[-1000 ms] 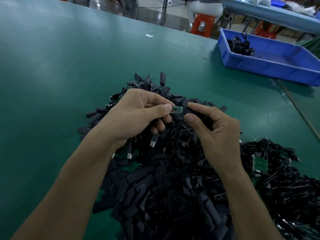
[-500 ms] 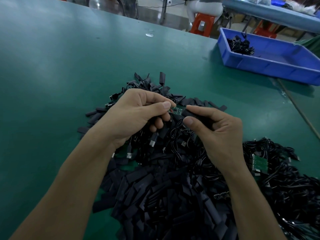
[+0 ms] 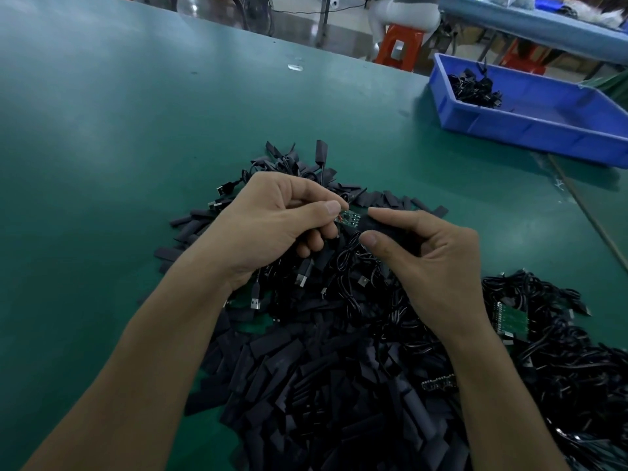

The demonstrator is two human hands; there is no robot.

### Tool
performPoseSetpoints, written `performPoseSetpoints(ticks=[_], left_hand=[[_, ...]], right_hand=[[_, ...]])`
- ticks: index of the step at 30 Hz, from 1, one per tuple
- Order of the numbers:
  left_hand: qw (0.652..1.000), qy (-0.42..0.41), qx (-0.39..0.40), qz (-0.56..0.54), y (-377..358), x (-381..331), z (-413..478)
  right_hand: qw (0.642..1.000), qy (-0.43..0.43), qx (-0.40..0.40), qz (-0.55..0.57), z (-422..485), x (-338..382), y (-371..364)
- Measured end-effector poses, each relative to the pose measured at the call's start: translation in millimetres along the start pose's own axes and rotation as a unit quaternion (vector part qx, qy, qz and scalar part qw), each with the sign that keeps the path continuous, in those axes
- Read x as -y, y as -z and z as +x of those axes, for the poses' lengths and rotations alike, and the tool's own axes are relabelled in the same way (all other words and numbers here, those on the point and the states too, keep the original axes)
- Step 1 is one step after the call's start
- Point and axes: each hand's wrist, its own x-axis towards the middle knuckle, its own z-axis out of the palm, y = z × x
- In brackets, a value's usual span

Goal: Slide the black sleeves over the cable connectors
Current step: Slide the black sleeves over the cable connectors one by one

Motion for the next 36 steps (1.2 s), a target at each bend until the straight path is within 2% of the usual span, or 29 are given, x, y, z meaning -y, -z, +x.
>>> performPoseSetpoints(ticks=[3, 14, 20, 27, 36], left_hand=[[1.000, -0.005, -0.002, 0.001, 0, 0, 0], [0.999, 0.011, -0.016, -0.032, -2, -5, -2], [0.998, 0.019, -0.016, -0.060, -1, -8, -3], [0.998, 0.019, -0.013, -0.066, -3, -7, -4], [0.997, 0.016, -0.015, -0.071, -3, -7, -4]], right_hand=[[1.000, 0.004, 0.015, -0.009, 1, 1, 2], [0.990, -0.053, 0.000, 0.134, 1, 3, -4], [0.985, -0.059, -0.002, 0.165, 0, 2, -2], [0.987, -0.056, -0.020, 0.150, -1, 4, -5], [0.989, -0.026, -0.109, 0.100, -7, 6, -18]])
